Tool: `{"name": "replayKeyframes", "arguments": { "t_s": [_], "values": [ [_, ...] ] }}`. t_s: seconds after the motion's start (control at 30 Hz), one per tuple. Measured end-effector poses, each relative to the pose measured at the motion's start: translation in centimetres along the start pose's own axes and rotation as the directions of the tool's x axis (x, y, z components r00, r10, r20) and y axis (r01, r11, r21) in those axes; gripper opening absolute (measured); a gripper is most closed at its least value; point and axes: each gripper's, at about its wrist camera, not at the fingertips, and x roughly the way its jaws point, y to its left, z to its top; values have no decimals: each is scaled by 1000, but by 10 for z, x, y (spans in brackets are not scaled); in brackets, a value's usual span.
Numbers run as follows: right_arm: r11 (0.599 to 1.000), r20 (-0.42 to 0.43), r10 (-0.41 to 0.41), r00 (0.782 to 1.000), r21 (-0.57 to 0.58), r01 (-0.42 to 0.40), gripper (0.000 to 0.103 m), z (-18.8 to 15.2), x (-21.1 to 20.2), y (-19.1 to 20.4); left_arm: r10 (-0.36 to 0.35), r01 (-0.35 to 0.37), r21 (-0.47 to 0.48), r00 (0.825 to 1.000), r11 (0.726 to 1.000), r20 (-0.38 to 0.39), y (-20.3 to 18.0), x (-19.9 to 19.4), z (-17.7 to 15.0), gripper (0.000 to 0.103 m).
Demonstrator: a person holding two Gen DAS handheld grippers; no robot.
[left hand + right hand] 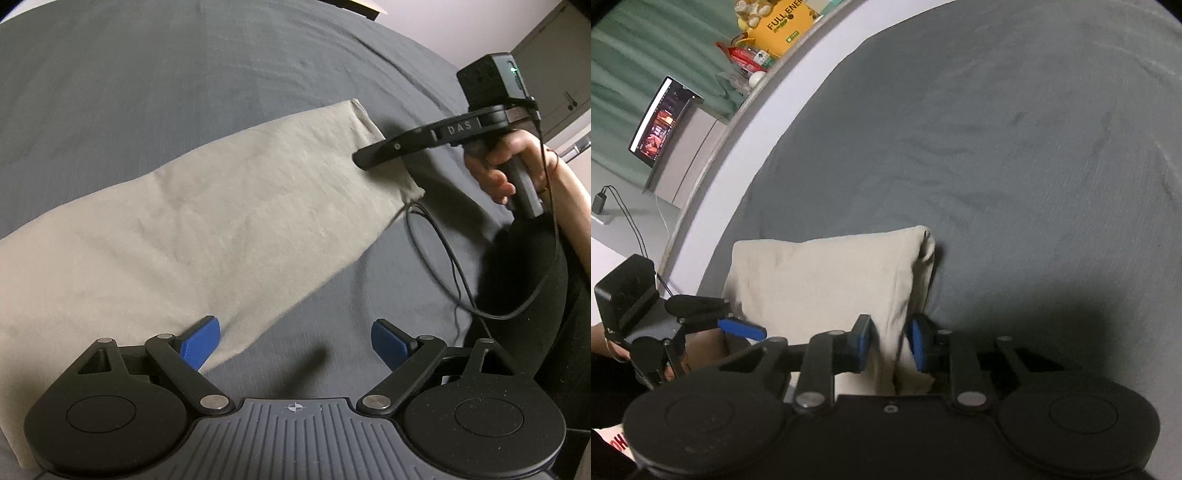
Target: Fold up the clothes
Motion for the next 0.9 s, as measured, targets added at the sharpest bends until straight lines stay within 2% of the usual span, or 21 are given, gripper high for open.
{"name": "replayKeyframes", "arguments": {
  "t_s": [0.07, 0.2, 0.27, 0.33, 0.43, 0.53, 0.63, 0.83, 0.9],
  "values": [
    [999, 13, 30, 999, 34, -30, 23, -1, 0, -5, -2, 2, -4, 1000, 1000, 20, 3, -8, 0, 90],
    [995, 47, 61, 997, 73, -64, 12, -3, -4, -7, -4, 5, -11, 998, 1000, 60, 10, -25, 1, 90],
    [991, 86, 98, 991, 80, -105, 11, -4, -12, -2, 28, -17, -78, 990, 997, 141, 23, -46, 0, 90],
    [983, 134, 152, 979, 87, -165, 10, -6, -21, 7, 80, -37, -185, 969, 982, 232, 39, -70, -6, 90],
    [962, 195, 236, 952, 90, -257, 10, -6, -30, 29, 167, -44, -336, 923, 941, 347, 62, -102, -18, 90],
    [953, 220, 261, 940, 97, -288, 10, -2, -26, 58, 239, -15, -461, 869, 888, 432, 81, -126, -34, 90],
    [958, 230, 227, 946, 122, -260, 10, 2, -13, 87, 270, 28, -531, 837, 847, 475, 94, -138, -44, 90],
    [952, 254, 206, 945, 171, -253, 9, 7, 30, 139, 254, 57, -524, 827, 850, 502, 96, -141, -53, 90],
    [950, 245, 197, 949, 192, -247, 9, 6, 48, 152, 274, 67, -545, 809, 836, 520, 101, -144, -59, 90]
  ]
}}
